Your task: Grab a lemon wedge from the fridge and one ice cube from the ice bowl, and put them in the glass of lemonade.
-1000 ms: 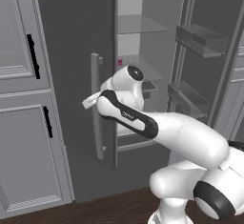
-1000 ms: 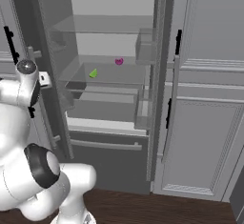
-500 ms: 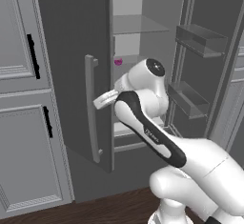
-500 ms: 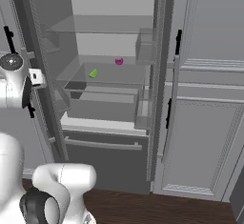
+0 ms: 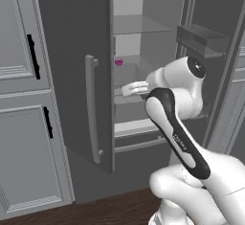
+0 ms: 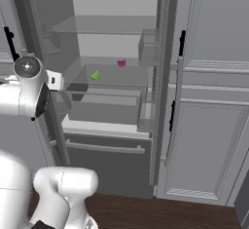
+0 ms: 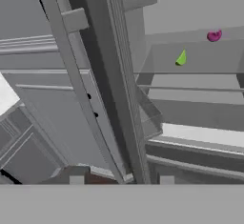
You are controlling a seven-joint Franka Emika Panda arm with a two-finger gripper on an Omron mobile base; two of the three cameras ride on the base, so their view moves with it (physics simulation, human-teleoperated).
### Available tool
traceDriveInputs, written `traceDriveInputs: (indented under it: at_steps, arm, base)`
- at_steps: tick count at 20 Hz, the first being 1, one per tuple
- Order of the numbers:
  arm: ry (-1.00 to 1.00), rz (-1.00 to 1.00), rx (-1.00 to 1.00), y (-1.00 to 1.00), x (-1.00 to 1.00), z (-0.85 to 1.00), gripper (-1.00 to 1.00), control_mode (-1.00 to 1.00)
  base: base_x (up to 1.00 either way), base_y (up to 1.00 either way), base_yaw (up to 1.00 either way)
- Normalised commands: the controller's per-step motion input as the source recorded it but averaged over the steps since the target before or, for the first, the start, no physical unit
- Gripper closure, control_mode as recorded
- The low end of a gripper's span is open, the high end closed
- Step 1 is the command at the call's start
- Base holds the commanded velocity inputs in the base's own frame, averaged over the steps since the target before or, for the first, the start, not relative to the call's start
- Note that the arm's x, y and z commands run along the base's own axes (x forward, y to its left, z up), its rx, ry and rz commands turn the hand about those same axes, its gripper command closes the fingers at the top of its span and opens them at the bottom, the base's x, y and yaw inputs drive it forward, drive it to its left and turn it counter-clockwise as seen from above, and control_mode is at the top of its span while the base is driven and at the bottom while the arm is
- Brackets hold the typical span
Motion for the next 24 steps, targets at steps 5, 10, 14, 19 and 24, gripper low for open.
traceDriveInputs:
  at_steps: [5,10,14,19,24]
  arm:
    - [0.03,0.00,0.37,-0.44,0.58,0.16,-1.00,-1.00]
    - [0.14,0.01,0.25,-0.03,0.48,0.02,-1.00,-1.00]
    - [0.26,0.02,0.05,0.24,0.39,0.00,-1.00,-1.00]
    - [0.19,0.06,0.10,-0.01,0.78,-0.22,-1.00,-1.00]
    - [0.10,0.00,0.12,0.08,0.47,-0.18,-1.00,-1.00]
  base:
    - [0.00,0.00,0.00]
    - [0.00,0.00,0.00]
    - [0.00,0.00,0.00]
    - [0.00,0.00,0.00]
    - [0.00,0.00,0.00]
